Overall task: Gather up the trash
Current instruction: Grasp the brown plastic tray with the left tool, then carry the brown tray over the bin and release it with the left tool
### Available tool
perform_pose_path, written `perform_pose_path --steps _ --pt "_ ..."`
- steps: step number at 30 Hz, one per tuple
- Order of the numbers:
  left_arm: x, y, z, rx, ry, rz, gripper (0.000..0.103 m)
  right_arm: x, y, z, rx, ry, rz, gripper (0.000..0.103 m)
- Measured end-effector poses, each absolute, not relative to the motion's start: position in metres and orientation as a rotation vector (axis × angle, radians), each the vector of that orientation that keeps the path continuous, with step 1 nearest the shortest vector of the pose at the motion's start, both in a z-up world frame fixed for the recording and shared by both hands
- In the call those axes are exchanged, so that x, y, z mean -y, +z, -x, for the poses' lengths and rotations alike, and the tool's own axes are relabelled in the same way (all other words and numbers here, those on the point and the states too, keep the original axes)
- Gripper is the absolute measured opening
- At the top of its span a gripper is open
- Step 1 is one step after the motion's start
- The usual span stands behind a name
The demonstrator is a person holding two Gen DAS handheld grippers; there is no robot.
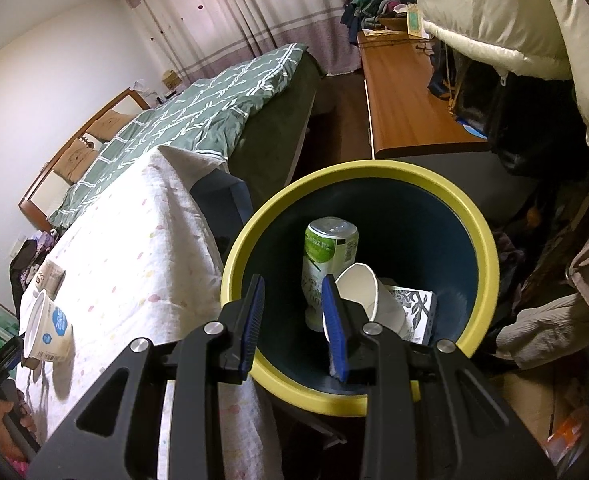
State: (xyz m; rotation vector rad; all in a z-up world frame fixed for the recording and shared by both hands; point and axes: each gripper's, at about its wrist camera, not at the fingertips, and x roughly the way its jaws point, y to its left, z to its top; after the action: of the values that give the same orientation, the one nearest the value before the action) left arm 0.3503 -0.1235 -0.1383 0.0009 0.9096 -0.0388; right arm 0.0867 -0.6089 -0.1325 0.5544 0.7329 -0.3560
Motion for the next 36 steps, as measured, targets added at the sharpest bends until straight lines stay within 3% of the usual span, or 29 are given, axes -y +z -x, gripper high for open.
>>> perform_pose_path --steps 4,7,20,27,36 --pt "0.122 -0.143 -0.354 -0.945 -0.074 0.014 0.073 0.609 -0.131 -0.085 -0.729 -0.355 -0.555 0.029" --pt "0.121 -0.144 -0.353 -0.945 -0.093 0.015 0.07 0.609 -0.13 -0.083 -0.723 -0.352 -0.556 0.029" --pt "0.166 -0.071 -0.294 -0.789 -0.269 -0.074 0.069 0.613 -0.122 -0.06 -0.693 -0.35 -0.566 0.029" --pt "0.239 -0.033 -0.258 -0.741 -0.496 -0.105 0.069 0.617 -0.116 -0.035 -0.67 -0.372 -0.556 0.029" --pt "0.369 -0.03 -0.225 -0.747 -0.738 -0.167 0.07 0.639 -0.114 0.011 -0.648 -0.455 -0.547 0.029"
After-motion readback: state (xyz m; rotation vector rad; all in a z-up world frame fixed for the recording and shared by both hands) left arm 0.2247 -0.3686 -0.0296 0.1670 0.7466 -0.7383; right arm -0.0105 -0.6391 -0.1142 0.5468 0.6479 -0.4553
